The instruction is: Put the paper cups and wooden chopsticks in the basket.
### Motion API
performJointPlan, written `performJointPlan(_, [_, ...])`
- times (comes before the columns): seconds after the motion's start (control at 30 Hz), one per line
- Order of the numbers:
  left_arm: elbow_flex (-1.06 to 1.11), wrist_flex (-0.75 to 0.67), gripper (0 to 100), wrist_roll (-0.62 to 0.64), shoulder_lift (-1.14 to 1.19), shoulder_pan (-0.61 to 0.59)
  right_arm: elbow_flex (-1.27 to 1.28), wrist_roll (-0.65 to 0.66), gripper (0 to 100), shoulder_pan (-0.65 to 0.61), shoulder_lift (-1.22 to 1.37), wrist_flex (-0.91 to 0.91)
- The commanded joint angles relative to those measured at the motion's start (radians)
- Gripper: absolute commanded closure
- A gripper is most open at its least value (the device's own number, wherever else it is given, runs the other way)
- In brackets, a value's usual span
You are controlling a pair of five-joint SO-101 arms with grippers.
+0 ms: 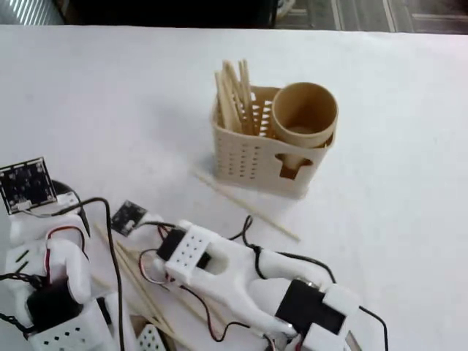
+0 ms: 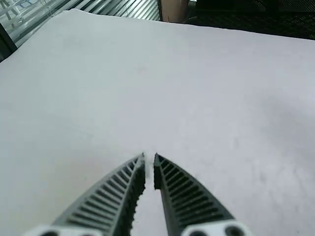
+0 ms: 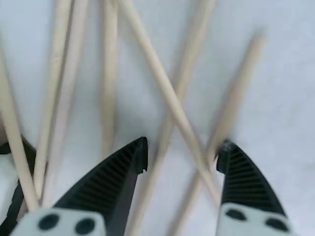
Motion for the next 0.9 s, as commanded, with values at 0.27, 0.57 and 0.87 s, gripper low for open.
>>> performJointPlan(0.27, [-0.003, -0.021, 95, 0.009, -0.008, -0.005, -0.095, 0.137, 98.9, 0.166, 0.148, 0.045])
performJointPlan(0.57, [-0.003, -0.021, 95, 0.009, -0.008, -0.005, -0.137, 0.278, 98.1, 0.315, 0.119, 0.133])
performJointPlan(0.87, [-0.003, -0.021, 95, 0.009, -0.008, -0.005, -0.198, 0.338, 98.1, 0.42, -0.242, 0.28])
